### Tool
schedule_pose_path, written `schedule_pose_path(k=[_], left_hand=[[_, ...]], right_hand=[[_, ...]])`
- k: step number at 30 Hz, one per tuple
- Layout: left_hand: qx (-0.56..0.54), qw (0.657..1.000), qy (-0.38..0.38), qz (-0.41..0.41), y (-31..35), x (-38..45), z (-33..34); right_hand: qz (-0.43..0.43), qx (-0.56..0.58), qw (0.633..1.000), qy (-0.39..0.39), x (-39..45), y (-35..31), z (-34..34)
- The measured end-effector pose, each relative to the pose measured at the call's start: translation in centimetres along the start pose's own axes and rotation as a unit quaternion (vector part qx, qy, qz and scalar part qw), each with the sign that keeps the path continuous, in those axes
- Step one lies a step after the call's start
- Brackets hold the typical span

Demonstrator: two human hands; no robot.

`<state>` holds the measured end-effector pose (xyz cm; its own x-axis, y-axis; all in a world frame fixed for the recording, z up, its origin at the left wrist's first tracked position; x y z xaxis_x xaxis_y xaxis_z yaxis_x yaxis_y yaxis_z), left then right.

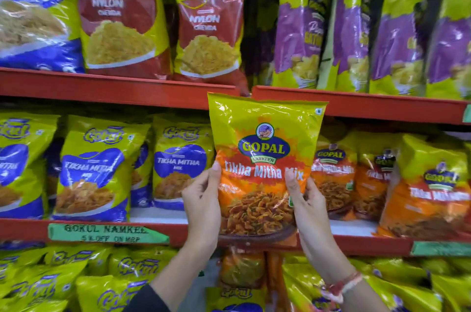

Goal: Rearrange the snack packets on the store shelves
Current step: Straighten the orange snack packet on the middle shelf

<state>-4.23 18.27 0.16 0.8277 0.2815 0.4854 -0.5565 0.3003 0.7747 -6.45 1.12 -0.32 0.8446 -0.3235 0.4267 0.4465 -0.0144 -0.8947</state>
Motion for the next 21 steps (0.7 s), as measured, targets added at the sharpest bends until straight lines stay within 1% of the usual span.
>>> schedule_pose_path(k=[1,5,8,10,15,18,21], left_hand=[[-0.004,1.0,-0.008,-0.006,-0.3,-0.2,0.7],[-0.014,0.999,-0.044,-0.021,-3.6,-2.4,8.1],[0.004,0.998,-0.047,-0.033,-6.6,-3.8,13.6],[0.013,0.998,-0.038,-0.05,-8.4,-4.2,16.1],[0.054,0.998,-0.003,-0.035,-11.8,-4.0,19.6],[0.08,0.995,0.019,-0.059,-13.0,-3.4,20.5],[0.104,0.99,0.031,-0.086,-14.1,-3.4,20.6]], right_hand=[[0.004,-0.005,1.0,0.006,0.2,0.0,-0.8],[-0.005,-0.047,0.998,0.046,2.2,-0.1,-8.6],[-0.009,-0.07,0.995,0.065,4.3,0.8,-14.2],[0.006,-0.088,0.994,0.063,5.6,1.9,-16.7],[0.015,-0.112,0.992,0.057,8.6,3.6,-19.6],[0.016,-0.145,0.988,0.054,10.3,4.4,-20.1],[0.03,-0.137,0.988,0.06,10.8,5.8,-20.3]])
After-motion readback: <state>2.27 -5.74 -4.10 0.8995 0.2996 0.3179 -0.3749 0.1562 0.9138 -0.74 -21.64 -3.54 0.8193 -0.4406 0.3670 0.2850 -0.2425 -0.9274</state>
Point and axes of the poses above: each hand's wrist, its own x-axis towards the middle knuckle, its own z-axis out of the palm, y = z × x, the point moved 1 cm from there along x, towards the middle knuckle, and after that the axes turned 1 degree about z, right-handed, at the moved point
